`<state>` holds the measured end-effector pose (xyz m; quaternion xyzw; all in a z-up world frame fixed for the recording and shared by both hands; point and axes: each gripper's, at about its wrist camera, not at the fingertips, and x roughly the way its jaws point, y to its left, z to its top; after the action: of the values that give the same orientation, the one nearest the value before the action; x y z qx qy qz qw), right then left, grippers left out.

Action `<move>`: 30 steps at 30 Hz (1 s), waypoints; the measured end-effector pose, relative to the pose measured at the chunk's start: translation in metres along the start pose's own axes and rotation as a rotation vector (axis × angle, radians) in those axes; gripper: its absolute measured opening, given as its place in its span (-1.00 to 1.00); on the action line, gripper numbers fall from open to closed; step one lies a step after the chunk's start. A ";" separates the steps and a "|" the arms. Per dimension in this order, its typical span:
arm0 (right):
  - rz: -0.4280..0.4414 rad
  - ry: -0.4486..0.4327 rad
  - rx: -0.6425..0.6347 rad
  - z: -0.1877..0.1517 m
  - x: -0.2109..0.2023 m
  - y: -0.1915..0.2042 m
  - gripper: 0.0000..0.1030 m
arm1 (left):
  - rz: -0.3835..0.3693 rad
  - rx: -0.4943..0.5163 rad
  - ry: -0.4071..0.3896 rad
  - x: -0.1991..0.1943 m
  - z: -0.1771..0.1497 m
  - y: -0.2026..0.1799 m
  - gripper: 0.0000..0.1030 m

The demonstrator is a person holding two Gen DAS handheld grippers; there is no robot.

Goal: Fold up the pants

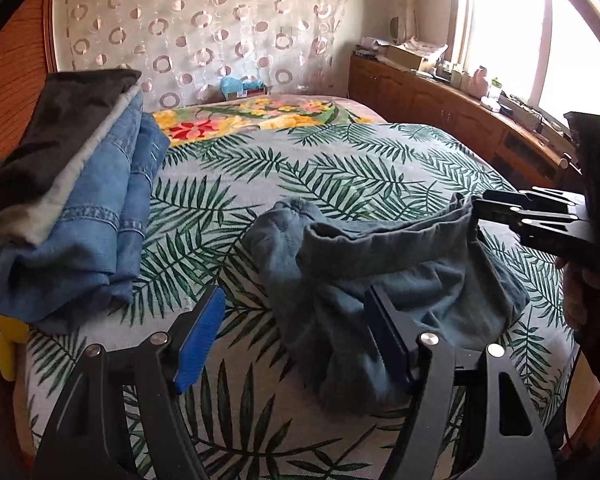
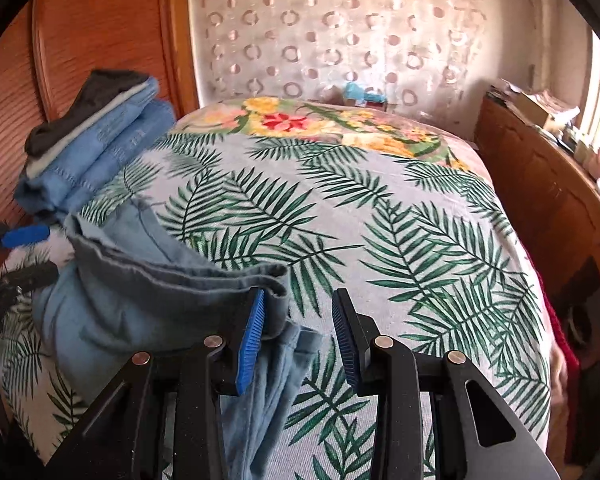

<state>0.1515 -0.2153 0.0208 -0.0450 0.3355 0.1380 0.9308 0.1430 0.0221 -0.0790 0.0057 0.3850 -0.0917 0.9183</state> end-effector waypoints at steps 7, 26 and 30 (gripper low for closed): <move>0.076 0.017 -0.006 0.003 0.009 -0.004 -0.30 | -0.025 0.031 0.026 0.021 0.011 -0.008 0.31; 0.077 -0.005 0.035 0.005 0.004 -0.011 -0.30 | -0.019 0.029 -0.037 0.001 0.018 -0.007 0.31; 0.123 -0.027 0.036 -0.019 -0.021 -0.007 -0.30 | -0.075 0.020 -0.057 -0.022 -0.004 -0.012 0.26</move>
<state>0.1266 -0.2301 0.0197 -0.0055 0.3274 0.1892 0.9257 0.1229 0.0142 -0.0653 -0.0019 0.3578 -0.1300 0.9247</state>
